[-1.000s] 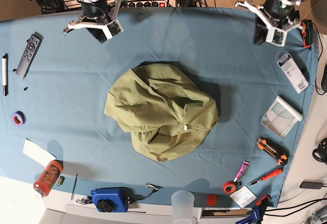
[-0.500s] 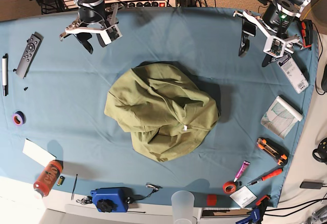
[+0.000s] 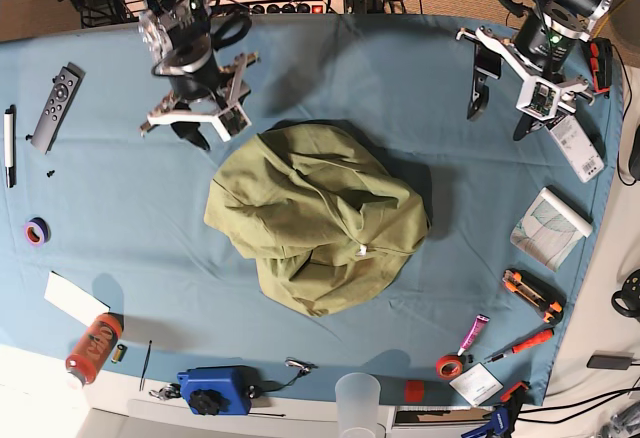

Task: Layout the t-shirt on the table in an organized manner, then fold the t-shirt properly
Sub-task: 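Lower the right gripper toward the crumpled green t-shirt's edge, then grasp the t-shirt edge with the right gripper and lift it, then reach the left gripper into the shirt and grasp fabric near the tag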

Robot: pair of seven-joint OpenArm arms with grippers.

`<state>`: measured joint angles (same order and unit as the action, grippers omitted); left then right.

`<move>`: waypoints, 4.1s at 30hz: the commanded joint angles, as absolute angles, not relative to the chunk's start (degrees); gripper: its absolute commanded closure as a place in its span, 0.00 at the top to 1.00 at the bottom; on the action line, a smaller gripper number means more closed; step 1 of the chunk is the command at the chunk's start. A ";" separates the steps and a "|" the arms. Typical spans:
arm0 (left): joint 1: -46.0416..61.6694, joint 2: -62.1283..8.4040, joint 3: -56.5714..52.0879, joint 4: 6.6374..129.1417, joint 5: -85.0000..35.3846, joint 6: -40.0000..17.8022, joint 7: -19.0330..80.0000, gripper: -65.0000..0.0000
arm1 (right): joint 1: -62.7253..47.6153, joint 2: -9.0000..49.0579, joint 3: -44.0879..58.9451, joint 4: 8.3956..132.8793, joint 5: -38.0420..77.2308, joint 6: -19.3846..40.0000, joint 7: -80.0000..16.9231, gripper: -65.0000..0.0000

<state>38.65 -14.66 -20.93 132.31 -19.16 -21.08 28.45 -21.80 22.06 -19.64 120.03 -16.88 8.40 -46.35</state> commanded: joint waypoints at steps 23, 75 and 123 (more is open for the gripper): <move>38.87 -13.17 -21.12 133.25 -23.42 -21.06 26.98 0.61 | -11.49 19.79 -19.57 110.93 -7.60 14.85 -42.28 0.40; 34.13 -13.15 -21.12 132.99 -24.25 -21.08 27.05 0.61 | -8.62 16.69 -23.79 112.29 -6.61 22.02 -48.80 0.40; 27.14 -16.14 -9.13 125.49 -23.53 -25.58 26.94 0.61 | -18.83 18.11 -28.40 130.78 -21.10 7.07 -54.28 0.00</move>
